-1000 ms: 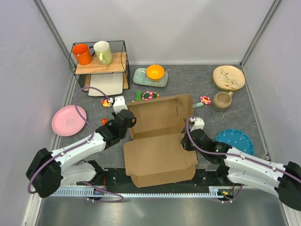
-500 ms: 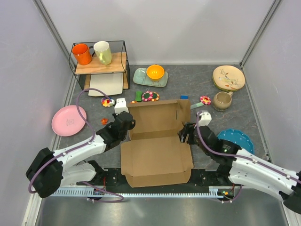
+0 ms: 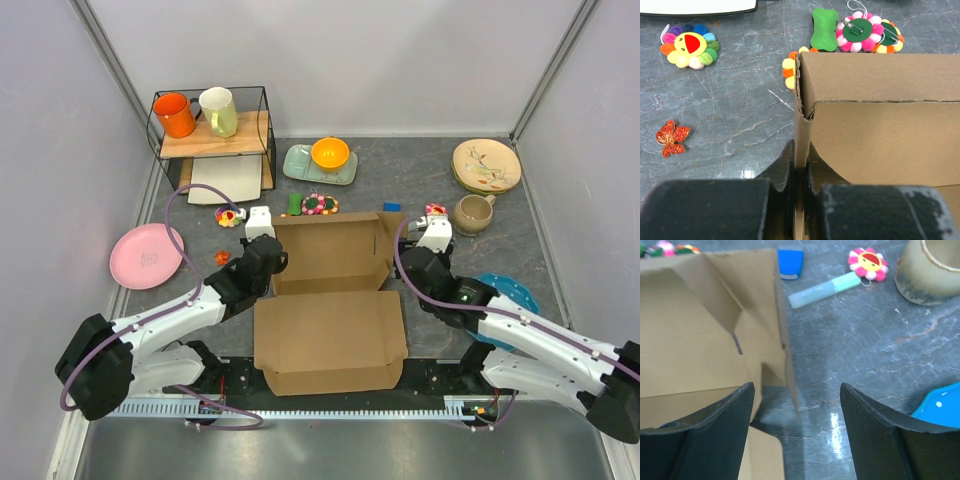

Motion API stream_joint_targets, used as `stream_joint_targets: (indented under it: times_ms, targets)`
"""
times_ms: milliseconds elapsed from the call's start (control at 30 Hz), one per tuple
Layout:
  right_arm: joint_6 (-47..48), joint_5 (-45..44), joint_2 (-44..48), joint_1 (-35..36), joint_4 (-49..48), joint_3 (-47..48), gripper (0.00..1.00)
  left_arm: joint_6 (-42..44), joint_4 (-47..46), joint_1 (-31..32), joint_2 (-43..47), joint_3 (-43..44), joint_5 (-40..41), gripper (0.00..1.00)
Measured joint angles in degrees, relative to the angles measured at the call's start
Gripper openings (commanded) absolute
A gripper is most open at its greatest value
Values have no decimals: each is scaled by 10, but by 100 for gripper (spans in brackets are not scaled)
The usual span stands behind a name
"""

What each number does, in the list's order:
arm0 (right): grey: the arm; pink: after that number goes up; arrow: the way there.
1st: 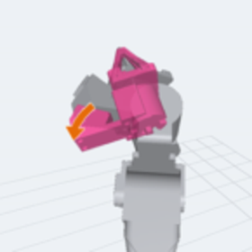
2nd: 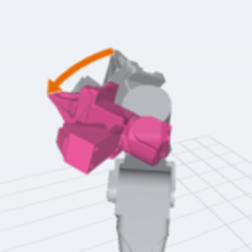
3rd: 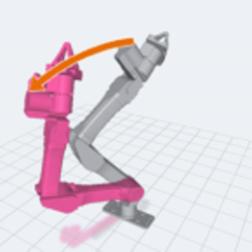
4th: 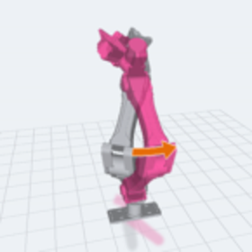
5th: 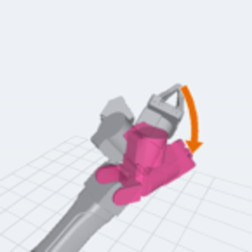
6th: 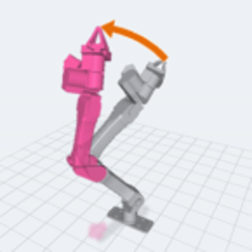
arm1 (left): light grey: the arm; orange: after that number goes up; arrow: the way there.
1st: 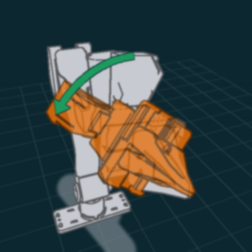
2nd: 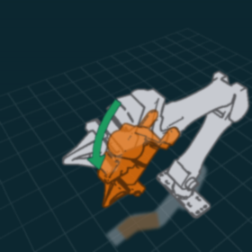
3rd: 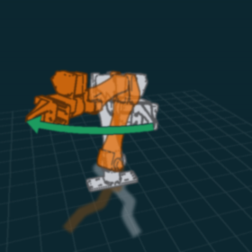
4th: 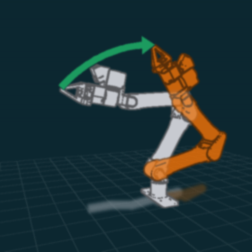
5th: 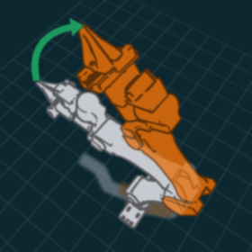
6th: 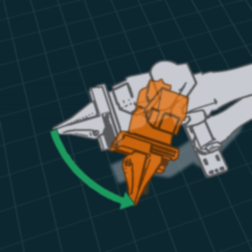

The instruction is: Fold the paper box

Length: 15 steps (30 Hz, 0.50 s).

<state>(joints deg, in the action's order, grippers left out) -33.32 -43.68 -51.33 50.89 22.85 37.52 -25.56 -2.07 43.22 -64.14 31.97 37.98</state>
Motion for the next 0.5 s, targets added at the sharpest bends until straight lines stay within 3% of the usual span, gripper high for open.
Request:
stream_joint_targets:
  times_ms: [300, 500]
  targets:
    - [36, 36, -83, -77, -68, -14, 67, 2, 0, 0, 0, 0, -6, 2]
    - [60, 101, -110, -120, -131, -16, 35, 2, -1, 0, -6, 0, -6, 2]
